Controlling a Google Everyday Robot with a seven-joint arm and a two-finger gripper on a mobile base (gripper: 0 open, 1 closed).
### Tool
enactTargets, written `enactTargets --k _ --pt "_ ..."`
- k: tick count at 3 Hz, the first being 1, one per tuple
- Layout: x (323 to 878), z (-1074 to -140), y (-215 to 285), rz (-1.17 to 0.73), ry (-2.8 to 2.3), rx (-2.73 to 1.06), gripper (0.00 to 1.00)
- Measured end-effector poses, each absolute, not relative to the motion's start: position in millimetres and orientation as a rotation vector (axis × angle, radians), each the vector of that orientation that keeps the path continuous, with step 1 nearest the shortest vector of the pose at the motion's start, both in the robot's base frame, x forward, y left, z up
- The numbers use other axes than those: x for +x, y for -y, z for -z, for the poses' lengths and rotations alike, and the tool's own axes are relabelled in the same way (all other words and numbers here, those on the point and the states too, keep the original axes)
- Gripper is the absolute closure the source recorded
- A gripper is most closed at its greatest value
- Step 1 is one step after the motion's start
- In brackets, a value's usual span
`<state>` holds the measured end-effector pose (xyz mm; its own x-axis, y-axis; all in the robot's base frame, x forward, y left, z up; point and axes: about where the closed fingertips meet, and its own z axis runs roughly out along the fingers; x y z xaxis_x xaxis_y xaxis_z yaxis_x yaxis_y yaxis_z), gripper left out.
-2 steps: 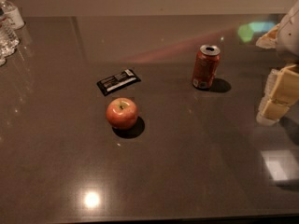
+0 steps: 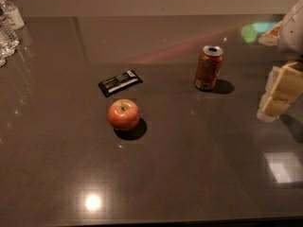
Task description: Pick coke can
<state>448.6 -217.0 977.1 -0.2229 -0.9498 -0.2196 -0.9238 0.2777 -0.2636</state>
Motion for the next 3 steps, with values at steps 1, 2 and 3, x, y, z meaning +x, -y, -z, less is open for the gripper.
enactTargets --k 1,2,3 --pt "466.5 -975.2 220.2 0.103 -2.206 -1.662 0.0" --pt "487.0 -970.7 227.1 0.067 -2.191 -1.609 0.0" --pt "511.3 -963.1 232.9 -0.001 -2.173 -1.548 0.0"
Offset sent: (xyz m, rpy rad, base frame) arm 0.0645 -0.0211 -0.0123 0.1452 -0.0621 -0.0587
